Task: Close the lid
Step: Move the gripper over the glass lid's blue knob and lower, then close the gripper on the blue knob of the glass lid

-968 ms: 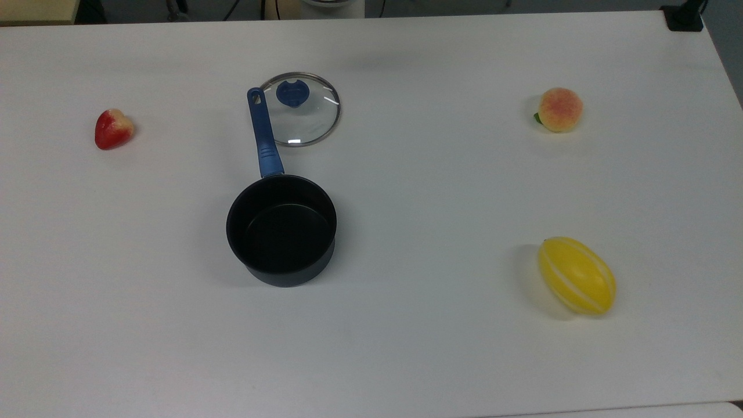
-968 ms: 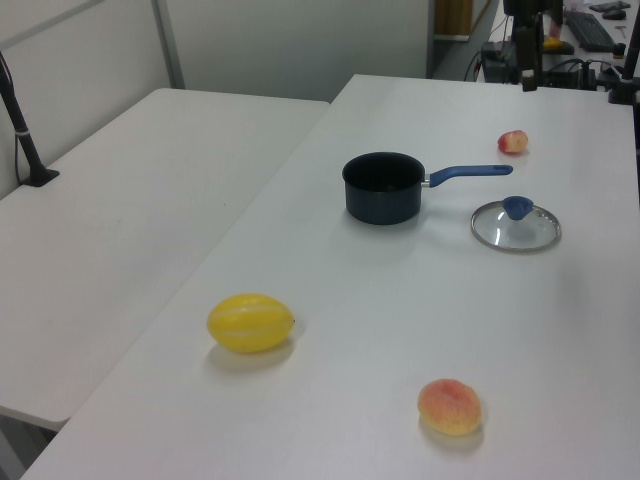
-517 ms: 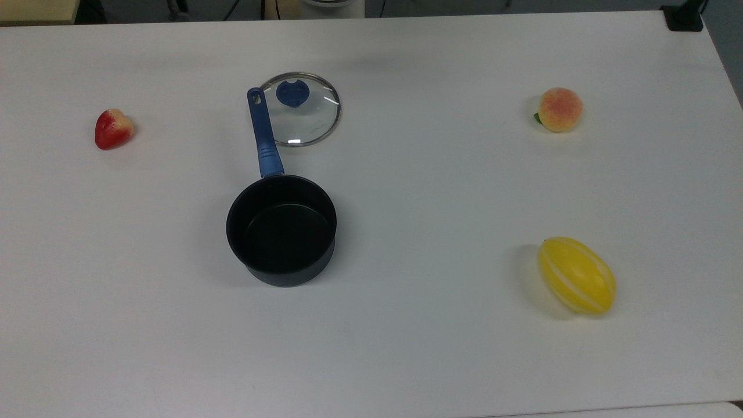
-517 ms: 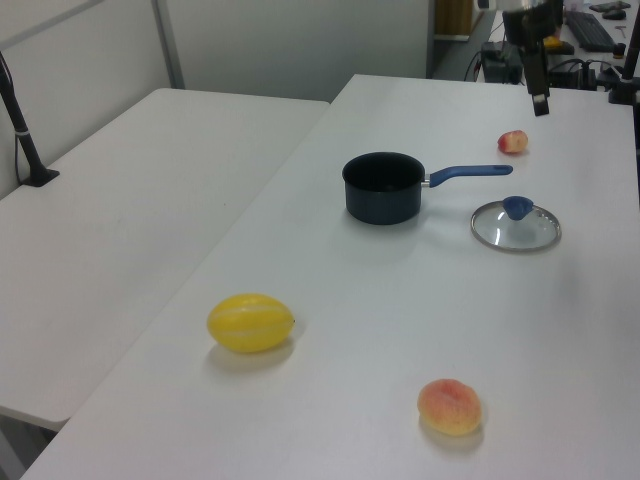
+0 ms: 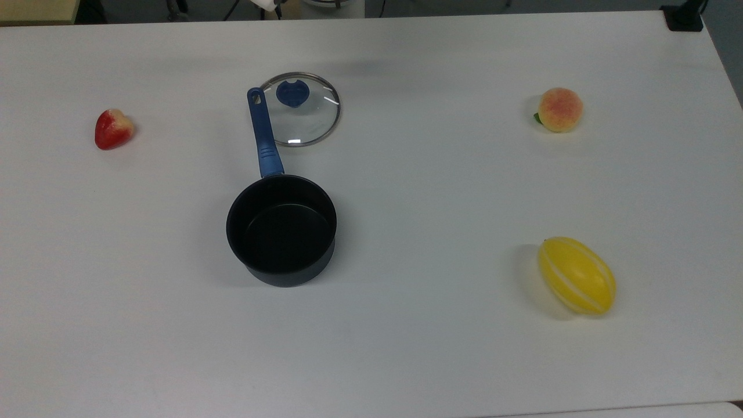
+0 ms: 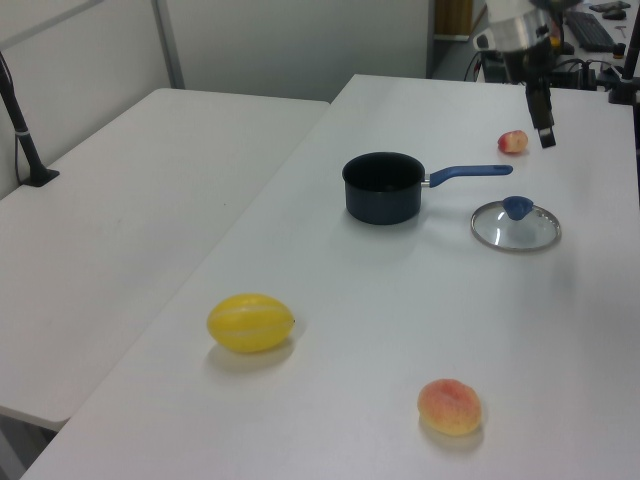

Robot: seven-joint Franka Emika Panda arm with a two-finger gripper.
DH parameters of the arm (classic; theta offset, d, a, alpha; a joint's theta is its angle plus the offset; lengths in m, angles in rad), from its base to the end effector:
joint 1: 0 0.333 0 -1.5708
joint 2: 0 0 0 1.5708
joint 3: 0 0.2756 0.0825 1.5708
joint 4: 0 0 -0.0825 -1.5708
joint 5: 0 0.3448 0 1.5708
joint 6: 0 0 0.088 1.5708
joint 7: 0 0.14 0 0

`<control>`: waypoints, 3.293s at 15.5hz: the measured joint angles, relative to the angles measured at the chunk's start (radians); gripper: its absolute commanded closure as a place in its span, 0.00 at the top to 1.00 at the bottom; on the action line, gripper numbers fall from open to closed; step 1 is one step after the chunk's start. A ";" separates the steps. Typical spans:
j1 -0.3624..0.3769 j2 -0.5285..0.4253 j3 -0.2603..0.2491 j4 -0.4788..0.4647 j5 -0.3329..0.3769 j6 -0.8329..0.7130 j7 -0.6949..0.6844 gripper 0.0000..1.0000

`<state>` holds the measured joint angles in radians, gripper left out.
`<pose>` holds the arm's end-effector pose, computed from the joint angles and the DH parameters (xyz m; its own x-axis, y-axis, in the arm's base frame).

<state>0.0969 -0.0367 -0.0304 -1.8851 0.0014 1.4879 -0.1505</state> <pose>0.4585 0.0306 0.4342 0.9131 0.2116 -0.3484 0.2053 -0.9771 -0.0553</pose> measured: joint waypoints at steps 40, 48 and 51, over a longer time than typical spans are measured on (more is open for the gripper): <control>-0.017 -0.007 0.004 -0.479 -0.254 0.774 0.213 0.49; -0.018 -0.006 0.004 -0.477 -0.259 0.775 0.216 0.16; -0.017 -0.006 0.005 -0.477 -0.261 0.771 0.216 0.16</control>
<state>0.0795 -0.0426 -0.0253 -2.3617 -0.2592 2.2587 0.0659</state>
